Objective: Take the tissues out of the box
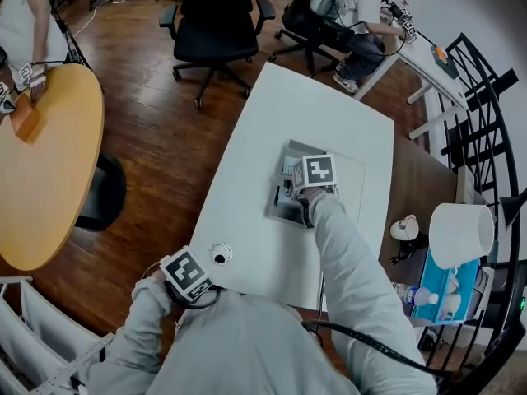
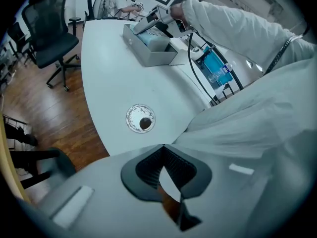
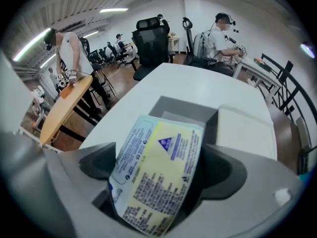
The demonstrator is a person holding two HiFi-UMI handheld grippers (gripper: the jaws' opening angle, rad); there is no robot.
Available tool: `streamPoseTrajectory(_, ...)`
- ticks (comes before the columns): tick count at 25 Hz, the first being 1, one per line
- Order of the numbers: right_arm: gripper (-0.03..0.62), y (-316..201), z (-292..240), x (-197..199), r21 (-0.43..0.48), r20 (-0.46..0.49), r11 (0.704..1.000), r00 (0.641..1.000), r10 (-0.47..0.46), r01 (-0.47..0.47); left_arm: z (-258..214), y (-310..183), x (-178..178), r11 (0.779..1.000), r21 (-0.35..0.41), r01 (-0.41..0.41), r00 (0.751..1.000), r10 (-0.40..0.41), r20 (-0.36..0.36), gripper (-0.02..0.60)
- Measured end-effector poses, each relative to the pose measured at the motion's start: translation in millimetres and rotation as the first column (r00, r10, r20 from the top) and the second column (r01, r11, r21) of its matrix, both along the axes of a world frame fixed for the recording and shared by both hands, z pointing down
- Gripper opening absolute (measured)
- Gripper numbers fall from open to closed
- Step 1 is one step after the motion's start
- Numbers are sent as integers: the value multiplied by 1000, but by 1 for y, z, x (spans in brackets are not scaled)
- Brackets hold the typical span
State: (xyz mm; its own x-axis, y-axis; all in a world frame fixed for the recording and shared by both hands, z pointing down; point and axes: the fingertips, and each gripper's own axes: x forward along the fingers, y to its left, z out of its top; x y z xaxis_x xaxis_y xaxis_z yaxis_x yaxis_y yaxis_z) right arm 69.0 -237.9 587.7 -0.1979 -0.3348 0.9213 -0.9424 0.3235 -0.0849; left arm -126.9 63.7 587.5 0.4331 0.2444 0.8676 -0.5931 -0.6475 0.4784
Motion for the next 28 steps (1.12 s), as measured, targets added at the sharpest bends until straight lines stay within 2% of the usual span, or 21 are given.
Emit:
streamPoseTrajectory(3, 532, -2, 1, -1, -3, -1, 1000, 1000, -1, 1, 1, -1, -7, 1000, 2, 9, 1000, -9, 3, 15)
streamPoseTrajectory(7, 501, 1, 0, 2, -8, 9, 1000, 1000, 6, -6, 1, 1, -7, 1000, 0, 1, 1000, -1, 3, 15)
streamPoseTrajectory(12, 475, 2, -17, 5, 39, 39, 999, 999, 0, -1, -3, 1, -3, 1000, 8, -20, 1000, 20, -1, 15)
streamPoseTrajectory(15, 471, 3, -60, 0, 124, 128, 991, 989, -73, 57, -3, 0, -3, 999, 12, -31, 999, 31, 5, 15)
streamPoseTrajectory(17, 471, 16, -107, -8, 209, 199, 967, 962, -189, 147, -4, 0, -4, 999, 14, -34, 999, 34, 5, 17)
streamPoseTrajectory(19, 471, 45, -158, -16, 301, 211, 911, 912, -352, 282, -5, 0, -4, 999, 15, -39, 999, 39, 8, 15)
streamPoseTrajectory(20, 471, 63, -180, -20, 340, 182, 866, 878, -444, 367, -4, 1, -4, 999, 15, -43, 999, 42, 10, 16)
streamPoseTrajectory(22, 471, 104, -208, -27, 370, 71, 744, 781, -620, 557, -2, 2, -3, 999, 16, -52, 999, 52, 12, 15)
streamPoseTrajectory(23, 471, 124, -211, -30, 353, 6, 674, 719, -695, 649, -2, 3, -1, 998, 15, -58, 998, 58, 13, 15)
streamPoseTrajectory(25, 471, 160, -194, -35, 263, -102, 537, 577, -811, 802, -1, 5, 4, 997, 15, -76, 997, 76, 14, 15)
streamPoseTrajectory(27, 471, 190, -156, -37, 138, -145, 418, 436, -888, 898, -2, 7, 13, 995, 16, -95, 995, 95, 13, 15)
streamPoseTrajectory(28, 471, 203, -134, -39, 83, -140, 371, 379, -915, 925, -2, 7, 17, 995, 17, -102, 995, 102, 12, 15)
